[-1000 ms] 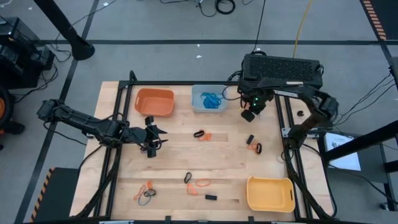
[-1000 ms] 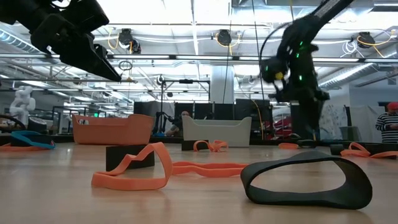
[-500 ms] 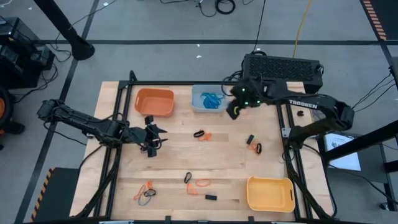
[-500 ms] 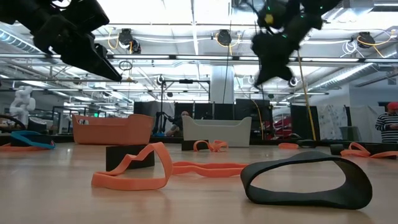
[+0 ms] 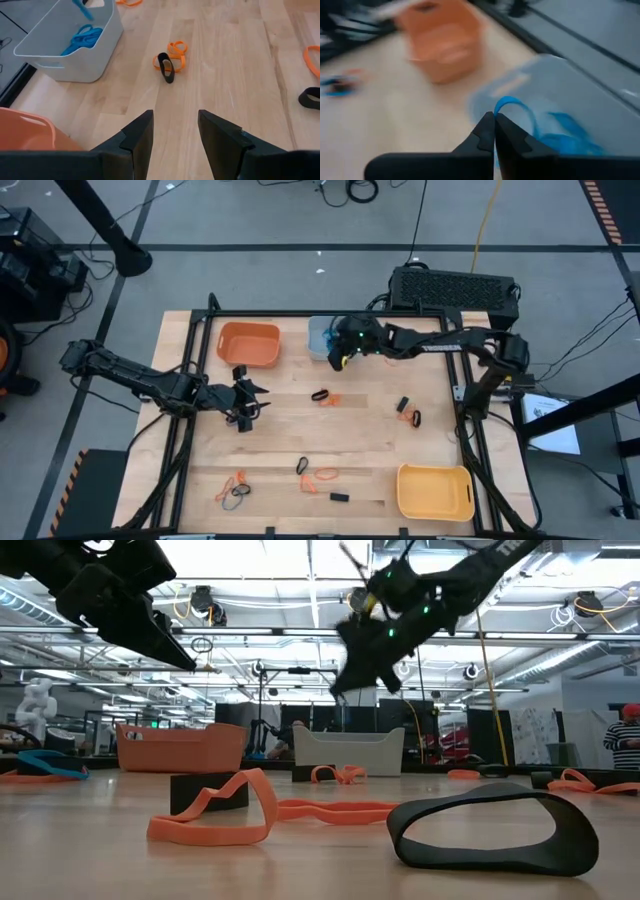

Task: Sort rubber bands into baskets
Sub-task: Put the blue rubberband into the gray bin

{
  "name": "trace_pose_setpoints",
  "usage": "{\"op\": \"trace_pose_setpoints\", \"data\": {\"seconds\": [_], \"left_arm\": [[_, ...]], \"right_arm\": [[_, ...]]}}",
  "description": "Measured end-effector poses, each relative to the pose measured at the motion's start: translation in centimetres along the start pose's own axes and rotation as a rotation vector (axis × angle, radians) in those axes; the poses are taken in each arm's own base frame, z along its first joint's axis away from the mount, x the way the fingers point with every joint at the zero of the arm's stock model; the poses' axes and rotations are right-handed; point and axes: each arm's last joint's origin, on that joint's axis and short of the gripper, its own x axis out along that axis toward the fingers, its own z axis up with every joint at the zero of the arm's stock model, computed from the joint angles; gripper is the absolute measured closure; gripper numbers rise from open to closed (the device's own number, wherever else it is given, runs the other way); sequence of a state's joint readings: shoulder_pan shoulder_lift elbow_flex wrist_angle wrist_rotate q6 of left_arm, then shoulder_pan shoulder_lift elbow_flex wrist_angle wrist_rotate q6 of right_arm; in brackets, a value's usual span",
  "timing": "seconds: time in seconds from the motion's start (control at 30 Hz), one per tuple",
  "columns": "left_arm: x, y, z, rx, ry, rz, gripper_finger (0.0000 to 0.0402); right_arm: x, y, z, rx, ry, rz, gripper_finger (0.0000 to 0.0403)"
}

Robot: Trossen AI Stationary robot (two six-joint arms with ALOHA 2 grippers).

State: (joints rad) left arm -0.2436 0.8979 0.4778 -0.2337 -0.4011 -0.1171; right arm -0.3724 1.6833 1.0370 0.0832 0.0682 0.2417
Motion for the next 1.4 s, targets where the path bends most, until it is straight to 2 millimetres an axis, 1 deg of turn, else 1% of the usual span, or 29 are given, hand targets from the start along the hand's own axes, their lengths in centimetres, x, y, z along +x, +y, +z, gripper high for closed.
{"op": "trace_pose_setpoints", "data": {"seconds": [0.1,0.27,0.53,0.7,0.87,0.93,1.03,1.1,1.2,1.4], "left_arm": [[0.0,0.0,0.0,0.001,0.001,0.0,0.0238],[0.0,0.0,0.0,0.015,0.001,0.0,0.0238],[0.0,0.0,0.0,0.017,-0.002,0.0,0.0238],[0.0,0.0,0.5,-0.005,-0.049,-0.005,0.0238],[0.0,-0.2,0.6,-0.124,-0.047,-0.069,0.0238],[0.0,-0.5,0.5,-0.181,-0.025,-0.145,0.0238],[-0.1,-0.7,0.2,-0.311,0.034,-0.224,0.0238],[-0.1,-0.8,-0.2,-0.398,0.094,-0.233,0.0238],[-0.3,-1.2,-0.9,-0.48,0.18,-0.268,0.0238],[-0.8,-3.3,-1.2,-0.646,0.3,-0.417,0.0238]], "right_arm": [[0.2,-1.2,-0.2,0.012,0.018,-0.074,0.0399],[0.3,-1.7,-0.1,0.024,0.017,-0.083,0.0372],[0.2,-1.8,-0.4,0.004,0.055,-0.091,0.0292],[0.0,-1.8,-0.2,-0.032,0.049,-0.087,0.0244],[0.0,-1.6,-0.3,-0.036,0.053,-0.075,0.0215],[0.0,-1.0,-0.4,-0.049,0.063,-0.025,0.0211],[-0.1,0.9,-0.7,-0.088,0.075,0.138,0.0213],[-0.3,2.4,-1.0,-0.138,0.084,0.225,0.0218],[-0.7,4.8,-1.5,-0.23,0.087,0.31,0.0225],[-2.4,9.6,-0.9,-0.382,0.093,0.434,0.0234]]}}
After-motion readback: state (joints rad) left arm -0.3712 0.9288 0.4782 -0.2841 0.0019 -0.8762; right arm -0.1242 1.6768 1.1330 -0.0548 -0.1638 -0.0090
